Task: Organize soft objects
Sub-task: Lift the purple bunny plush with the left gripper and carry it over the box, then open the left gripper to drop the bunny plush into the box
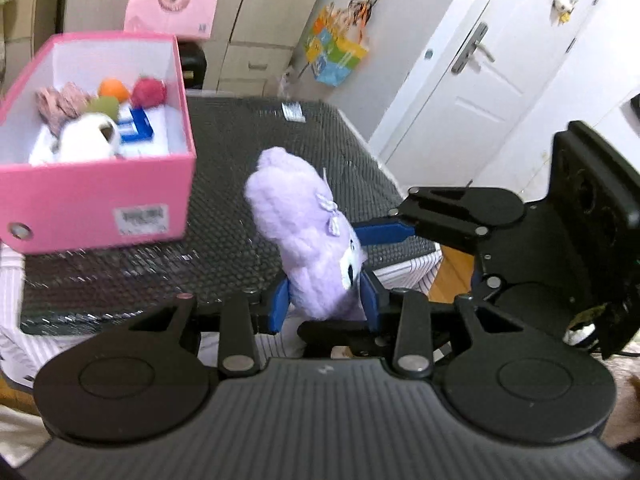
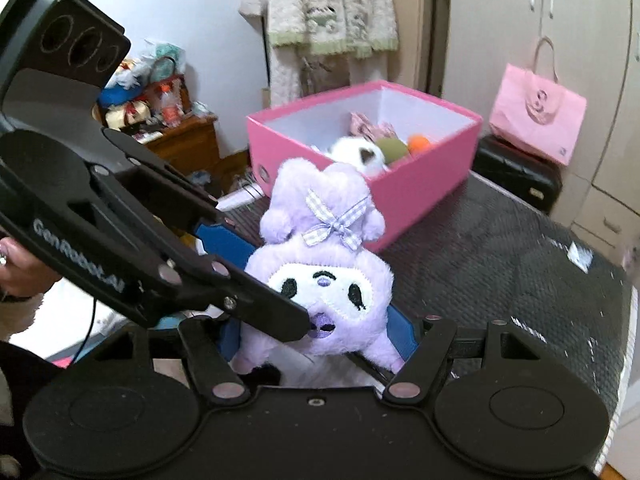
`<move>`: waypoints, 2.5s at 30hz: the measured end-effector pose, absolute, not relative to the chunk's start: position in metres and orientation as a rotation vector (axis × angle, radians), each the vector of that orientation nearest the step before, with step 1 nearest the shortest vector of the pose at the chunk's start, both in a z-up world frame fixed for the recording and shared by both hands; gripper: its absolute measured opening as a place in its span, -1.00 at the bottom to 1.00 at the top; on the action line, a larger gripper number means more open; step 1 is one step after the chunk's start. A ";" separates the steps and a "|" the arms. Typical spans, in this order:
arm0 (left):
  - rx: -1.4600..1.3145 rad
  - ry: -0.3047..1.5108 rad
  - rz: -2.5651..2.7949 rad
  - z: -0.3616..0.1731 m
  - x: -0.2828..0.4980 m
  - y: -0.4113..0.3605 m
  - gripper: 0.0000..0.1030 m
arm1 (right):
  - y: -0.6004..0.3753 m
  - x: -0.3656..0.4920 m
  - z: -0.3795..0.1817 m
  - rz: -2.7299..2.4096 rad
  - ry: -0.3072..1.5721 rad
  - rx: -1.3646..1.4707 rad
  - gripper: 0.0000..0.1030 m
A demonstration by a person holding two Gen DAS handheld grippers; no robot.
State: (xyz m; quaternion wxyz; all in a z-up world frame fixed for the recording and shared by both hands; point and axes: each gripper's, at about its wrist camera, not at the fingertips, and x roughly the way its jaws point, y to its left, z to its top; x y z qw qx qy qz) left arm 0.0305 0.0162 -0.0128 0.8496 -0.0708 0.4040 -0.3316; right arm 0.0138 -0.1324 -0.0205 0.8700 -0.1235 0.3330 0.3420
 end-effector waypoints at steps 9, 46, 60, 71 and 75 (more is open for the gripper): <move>-0.141 0.689 -0.657 0.021 0.033 0.055 -0.32 | -0.106 0.046 0.012 0.789 0.622 -0.195 0.46; -0.321 0.786 -0.429 -0.041 0.269 0.088 -0.34 | -0.050 0.260 -0.035 0.606 0.722 -0.104 0.41; -0.274 0.693 -0.361 -0.033 0.239 0.092 -0.19 | -0.066 0.238 -0.026 0.564 0.633 -0.129 0.43; -0.208 0.571 -0.303 -0.012 0.170 0.086 -0.09 | -0.108 0.170 -0.009 0.586 0.509 -0.019 0.44; -0.184 0.551 -0.316 -0.005 0.148 0.078 -0.06 | -0.114 0.150 -0.002 0.567 0.483 -0.028 0.44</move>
